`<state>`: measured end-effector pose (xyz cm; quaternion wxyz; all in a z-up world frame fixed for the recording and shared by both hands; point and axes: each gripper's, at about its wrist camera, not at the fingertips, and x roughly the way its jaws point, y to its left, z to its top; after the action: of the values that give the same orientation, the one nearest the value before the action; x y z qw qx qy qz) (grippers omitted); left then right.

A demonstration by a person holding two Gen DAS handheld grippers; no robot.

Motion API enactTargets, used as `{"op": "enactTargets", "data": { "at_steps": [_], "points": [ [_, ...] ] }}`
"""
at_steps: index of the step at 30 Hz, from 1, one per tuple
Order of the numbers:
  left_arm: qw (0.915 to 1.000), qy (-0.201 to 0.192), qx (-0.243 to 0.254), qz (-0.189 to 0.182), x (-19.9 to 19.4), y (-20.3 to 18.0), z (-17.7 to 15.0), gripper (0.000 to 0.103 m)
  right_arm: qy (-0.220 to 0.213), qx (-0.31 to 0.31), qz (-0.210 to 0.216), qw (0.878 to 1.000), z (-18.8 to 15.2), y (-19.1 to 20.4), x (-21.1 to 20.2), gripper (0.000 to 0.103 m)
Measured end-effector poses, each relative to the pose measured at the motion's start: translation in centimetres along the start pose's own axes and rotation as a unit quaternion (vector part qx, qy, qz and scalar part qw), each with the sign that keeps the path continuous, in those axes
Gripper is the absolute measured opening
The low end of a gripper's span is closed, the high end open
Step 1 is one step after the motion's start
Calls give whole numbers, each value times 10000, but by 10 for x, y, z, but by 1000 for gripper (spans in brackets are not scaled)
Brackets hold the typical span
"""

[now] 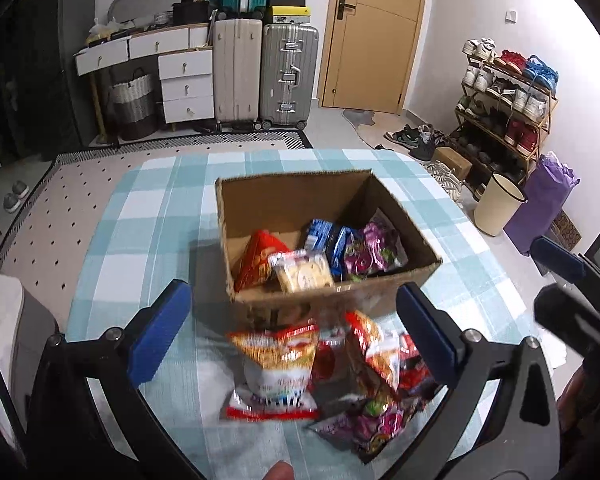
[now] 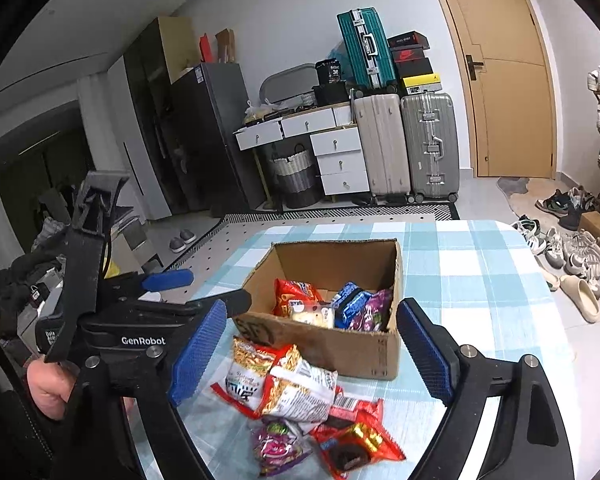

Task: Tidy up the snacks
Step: 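Move the right tool down toward the red chocolate bag beside the box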

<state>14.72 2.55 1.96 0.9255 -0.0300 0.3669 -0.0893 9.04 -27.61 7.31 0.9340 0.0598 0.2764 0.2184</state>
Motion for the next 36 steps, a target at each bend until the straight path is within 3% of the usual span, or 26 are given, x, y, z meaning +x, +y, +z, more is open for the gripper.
{"op": "enactTargets", "data": {
  "at_steps": [18, 36],
  "points": [
    [9998, -45, -211, 46, -10, 14, -58, 102, 239, 396, -199, 9987, -64, -13, -25, 90],
    [9991, 179, -361, -90, 20, 24, -88, 102, 861, 1177, -272, 9889, -131, -46, 2, 90]
  ]
}}
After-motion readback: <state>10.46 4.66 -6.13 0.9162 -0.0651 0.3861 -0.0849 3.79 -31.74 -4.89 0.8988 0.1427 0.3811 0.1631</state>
